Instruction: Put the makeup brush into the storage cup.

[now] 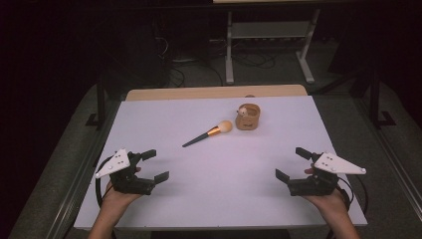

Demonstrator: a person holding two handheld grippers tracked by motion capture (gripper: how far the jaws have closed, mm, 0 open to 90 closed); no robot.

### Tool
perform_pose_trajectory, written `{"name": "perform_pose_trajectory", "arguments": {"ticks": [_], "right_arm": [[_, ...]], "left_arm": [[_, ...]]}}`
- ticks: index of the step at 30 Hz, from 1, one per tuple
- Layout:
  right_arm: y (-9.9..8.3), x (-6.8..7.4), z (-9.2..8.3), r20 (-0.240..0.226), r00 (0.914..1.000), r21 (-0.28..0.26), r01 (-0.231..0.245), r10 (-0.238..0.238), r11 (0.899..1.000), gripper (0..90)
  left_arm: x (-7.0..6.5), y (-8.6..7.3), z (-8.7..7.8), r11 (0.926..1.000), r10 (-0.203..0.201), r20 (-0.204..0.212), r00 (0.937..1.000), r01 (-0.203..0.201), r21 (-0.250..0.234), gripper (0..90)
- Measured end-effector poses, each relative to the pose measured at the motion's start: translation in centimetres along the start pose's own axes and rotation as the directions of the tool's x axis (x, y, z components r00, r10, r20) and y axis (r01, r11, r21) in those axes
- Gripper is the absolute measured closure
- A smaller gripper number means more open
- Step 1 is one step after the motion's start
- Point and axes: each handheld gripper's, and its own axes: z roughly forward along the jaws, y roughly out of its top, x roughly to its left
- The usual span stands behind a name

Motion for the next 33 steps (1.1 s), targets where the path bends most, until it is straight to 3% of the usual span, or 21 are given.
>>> {"name": "perform_pose_trajectory", "arguments": {"ticks": [12, 22, 30, 33], "right_arm": [[0.1, 0.0, -0.1, -0.008, 1.0000, -0.001, 0.001, -0.001, 1.000, 0.0], [0.2, 0.1, -0.2, 0.003, 0.9998, 0.004, 0.021, -0.021, 1.000, 0.0], [0.3, 0.1, -0.2, 0.000, 0.9998, 0.007, 0.021, -0.021, 1.000, 0.0], [0.3, 0.1, -0.3, 0.002, 0.9998, 0.002, 0.020, -0.020, 1.000, 0.0]], "left_arm": [[-0.1, 0.2, 0.5, 0.9989, 0.006, 0.009, 0.9999, -0.006, 0.047, 9.9], [0.3, 0.7, 0.8, 0.9992, -0.010, 0.024, 0.9996, 0.010, 0.039, 9.9], [0.6, 0.8, 1.8, 0.9981, 0.015, 0.024, 0.9996, -0.016, 0.059, 9.9], [0.7, 1.0, 2.1, 0.9987, 0.005, 0.031, 0.9995, -0.006, 0.050, 9.9]]}}
